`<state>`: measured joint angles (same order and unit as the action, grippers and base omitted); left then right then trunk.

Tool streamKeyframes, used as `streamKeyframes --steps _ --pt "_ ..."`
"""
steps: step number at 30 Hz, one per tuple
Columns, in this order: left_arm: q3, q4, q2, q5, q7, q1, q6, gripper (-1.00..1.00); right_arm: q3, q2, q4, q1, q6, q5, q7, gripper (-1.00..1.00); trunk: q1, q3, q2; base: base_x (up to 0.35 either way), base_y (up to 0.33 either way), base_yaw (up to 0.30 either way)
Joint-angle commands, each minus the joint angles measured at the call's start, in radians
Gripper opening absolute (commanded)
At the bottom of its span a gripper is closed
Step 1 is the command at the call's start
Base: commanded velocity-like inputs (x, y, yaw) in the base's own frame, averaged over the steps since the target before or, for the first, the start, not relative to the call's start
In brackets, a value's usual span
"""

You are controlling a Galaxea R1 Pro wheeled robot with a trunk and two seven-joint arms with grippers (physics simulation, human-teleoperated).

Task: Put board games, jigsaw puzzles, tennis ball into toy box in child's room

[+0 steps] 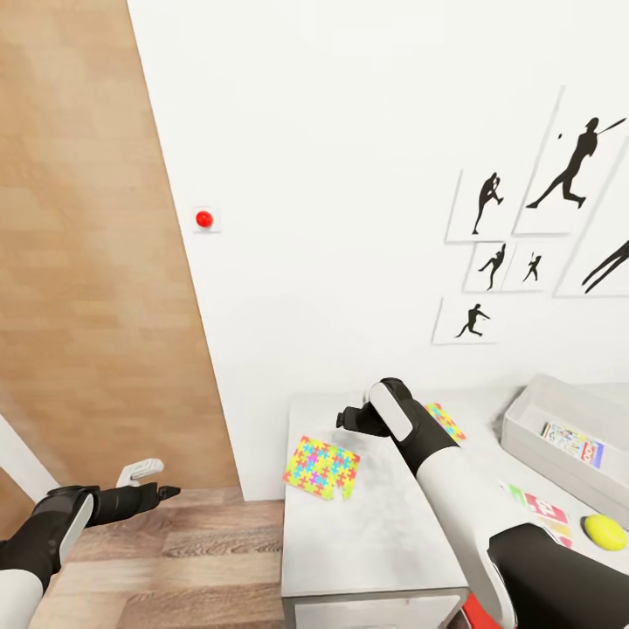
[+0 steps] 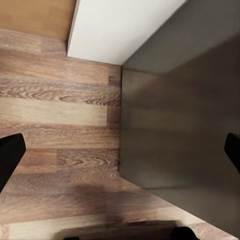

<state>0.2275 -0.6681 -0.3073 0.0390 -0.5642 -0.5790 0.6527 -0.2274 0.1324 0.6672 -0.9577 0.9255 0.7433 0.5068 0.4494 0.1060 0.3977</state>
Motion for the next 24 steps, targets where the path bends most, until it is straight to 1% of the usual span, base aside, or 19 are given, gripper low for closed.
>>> streamKeyframes --steps 1,24 --pt "0.003 -0.001 0.000 0.004 -0.002 -0.001 0.008 1.00 -0.003 0.000 0.001 -0.001 0.001 0.010 0.010 1.00 0.001 0.003 0.002 0.000 0.000 -0.006" --pt "0.003 -0.001 0.000 0.004 -0.002 -0.001 0.008 1.00 -0.003 0.000 0.000 -0.003 0.001 0.010 0.010 1.00 0.001 0.039 0.002 0.000 0.000 -0.001"
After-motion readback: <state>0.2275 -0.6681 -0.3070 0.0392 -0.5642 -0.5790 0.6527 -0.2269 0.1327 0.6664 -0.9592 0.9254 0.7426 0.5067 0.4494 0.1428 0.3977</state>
